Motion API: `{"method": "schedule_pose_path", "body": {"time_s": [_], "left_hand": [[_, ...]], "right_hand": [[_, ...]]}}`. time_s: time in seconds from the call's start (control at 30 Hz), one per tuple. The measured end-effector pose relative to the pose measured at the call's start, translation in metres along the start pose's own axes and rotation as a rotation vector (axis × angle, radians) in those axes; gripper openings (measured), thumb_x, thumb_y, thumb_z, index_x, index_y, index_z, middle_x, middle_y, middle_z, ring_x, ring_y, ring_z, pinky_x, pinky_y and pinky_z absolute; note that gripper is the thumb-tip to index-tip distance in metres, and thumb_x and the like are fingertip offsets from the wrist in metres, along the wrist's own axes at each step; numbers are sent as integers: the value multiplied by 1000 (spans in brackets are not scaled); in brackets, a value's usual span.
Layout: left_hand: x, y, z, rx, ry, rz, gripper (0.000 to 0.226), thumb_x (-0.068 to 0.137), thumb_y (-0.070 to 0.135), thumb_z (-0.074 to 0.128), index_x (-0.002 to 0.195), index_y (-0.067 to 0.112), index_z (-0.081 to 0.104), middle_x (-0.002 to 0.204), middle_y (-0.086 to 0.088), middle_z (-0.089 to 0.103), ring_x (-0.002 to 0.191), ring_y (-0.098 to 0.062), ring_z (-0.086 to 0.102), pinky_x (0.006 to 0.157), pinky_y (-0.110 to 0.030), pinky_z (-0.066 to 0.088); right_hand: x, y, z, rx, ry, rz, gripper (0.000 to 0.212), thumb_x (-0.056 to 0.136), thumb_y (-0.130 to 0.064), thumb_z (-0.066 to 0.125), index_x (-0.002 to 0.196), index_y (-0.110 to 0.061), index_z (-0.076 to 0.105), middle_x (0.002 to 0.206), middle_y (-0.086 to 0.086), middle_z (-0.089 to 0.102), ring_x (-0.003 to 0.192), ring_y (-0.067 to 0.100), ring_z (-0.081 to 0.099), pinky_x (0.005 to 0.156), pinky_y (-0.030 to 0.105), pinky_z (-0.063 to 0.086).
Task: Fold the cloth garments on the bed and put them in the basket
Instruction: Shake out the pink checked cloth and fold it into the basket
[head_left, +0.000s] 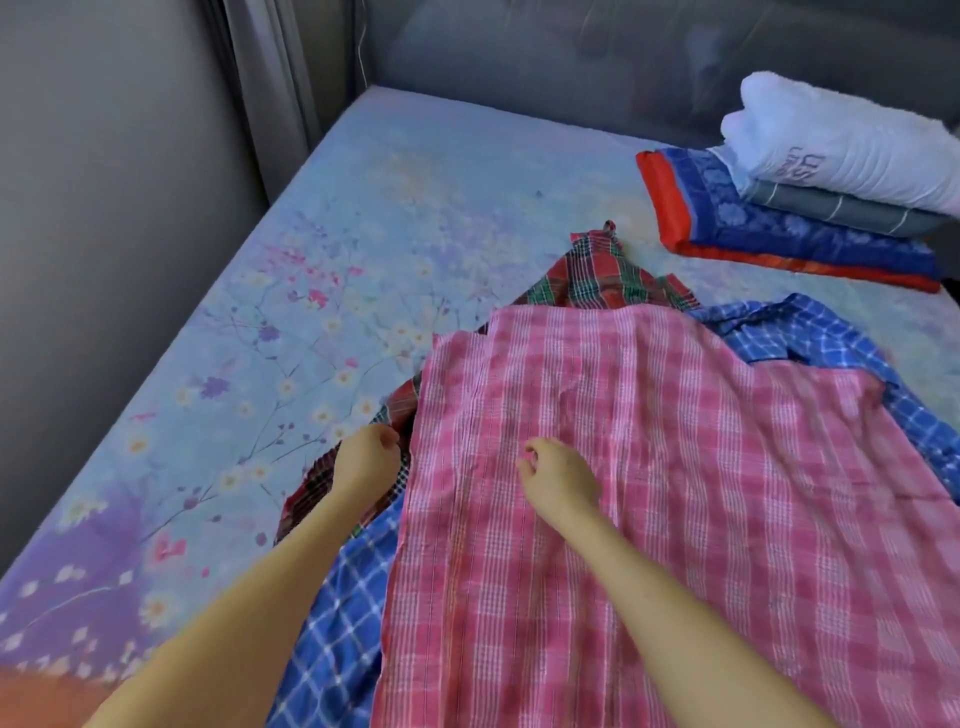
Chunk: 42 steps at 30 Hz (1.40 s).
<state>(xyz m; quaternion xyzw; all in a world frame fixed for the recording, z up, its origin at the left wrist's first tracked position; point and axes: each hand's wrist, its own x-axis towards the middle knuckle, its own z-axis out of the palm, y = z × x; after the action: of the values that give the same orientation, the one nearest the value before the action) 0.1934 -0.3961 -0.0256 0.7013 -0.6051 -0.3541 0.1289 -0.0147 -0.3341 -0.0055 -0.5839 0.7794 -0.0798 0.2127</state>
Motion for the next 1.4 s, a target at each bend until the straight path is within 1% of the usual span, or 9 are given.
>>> {"method": "schedule_pose_path", "body": {"time_s": [0.2, 0.4, 0.6, 0.77, 0.93, 1.07, 1.23, 1.33, 1.4], "left_hand": [[111, 7, 47, 27, 36, -9, 15, 89, 2, 42, 82, 11, 51, 77, -11, 52, 62, -22, 43, 55, -25, 32], [200, 7, 97, 106, 73, 28, 23, 92, 17, 48, 71, 9, 46, 59, 0, 44, 63, -22, 48, 55, -29, 34], [241, 14, 116, -141, 87, -51, 28, 76, 17, 65, 58, 18, 44, 64, -4, 50, 61, -20, 48, 56, -26, 39], [235, 26, 103, -651, 68, -210, 40, 71, -6, 66, 54, 21, 41, 69, -7, 47, 70, -19, 48, 65, -35, 46], [221, 40, 73, -922, -31, -425, 21, 77, -10, 66, 67, -2, 49, 60, -11, 49, 40, -20, 52, 35, -20, 44], [213, 45, 61, -1141, -330, -534, 13, 89, -5, 50, 76, -3, 49, 67, -11, 51, 48, -18, 52, 41, -24, 48], [196, 56, 53, -1118, -393, -552, 31, 84, -7, 46, 61, 10, 36, 35, 0, 34, 40, -10, 22, 42, -18, 29], [188, 59, 49, -1092, -421, -555, 29, 82, -6, 47, 61, 11, 37, 36, -1, 34, 30, -11, 25, 38, -17, 30], [187, 60, 48, -1114, -465, -581, 21, 79, -1, 54, 64, 9, 43, 44, -1, 38, 39, -12, 27, 51, -20, 30]], "right_hand": [[121, -13, 26, -101, 53, -92, 35, 97, -37, 44, 115, -9, 55, 111, 4, 59, 101, 24, 55, 78, 31, 43], [200, -6, 94, -232, -215, 129, 93, 75, -77, 47, 129, 0, 44, 122, 16, 56, 114, 33, 53, 88, 35, 45], [208, -5, 132, -239, -122, 167, 67, 85, -50, 56, 126, 1, 45, 131, 24, 43, 123, 36, 41, 94, 36, 43], [203, 11, 90, -93, 24, 155, 21, 90, -18, 50, 97, -5, 64, 93, 10, 65, 81, 26, 58, 63, 28, 41], [135, 6, 39, 154, 399, 26, 37, 81, -14, 55, 50, -16, 34, 40, -4, 34, 38, 9, 29, 40, 24, 18], [67, 4, 19, 92, -200, -21, 37, 80, -36, 59, 55, -10, 52, 48, -3, 55, 47, 7, 51, 45, 17, 38], [59, 8, 2, -376, -1039, -173, 29, 95, -22, 47, 95, 3, 62, 85, 11, 59, 66, 16, 55, 58, 23, 43], [83, 7, -5, -353, -500, -165, 37, 95, -40, 47, 71, -14, 53, 65, -3, 50, 55, 12, 46, 53, 25, 41], [114, 7, 0, -312, -78, -245, 35, 95, -45, 45, 83, -15, 59, 78, -3, 57, 76, 16, 56, 73, 30, 50]]}}
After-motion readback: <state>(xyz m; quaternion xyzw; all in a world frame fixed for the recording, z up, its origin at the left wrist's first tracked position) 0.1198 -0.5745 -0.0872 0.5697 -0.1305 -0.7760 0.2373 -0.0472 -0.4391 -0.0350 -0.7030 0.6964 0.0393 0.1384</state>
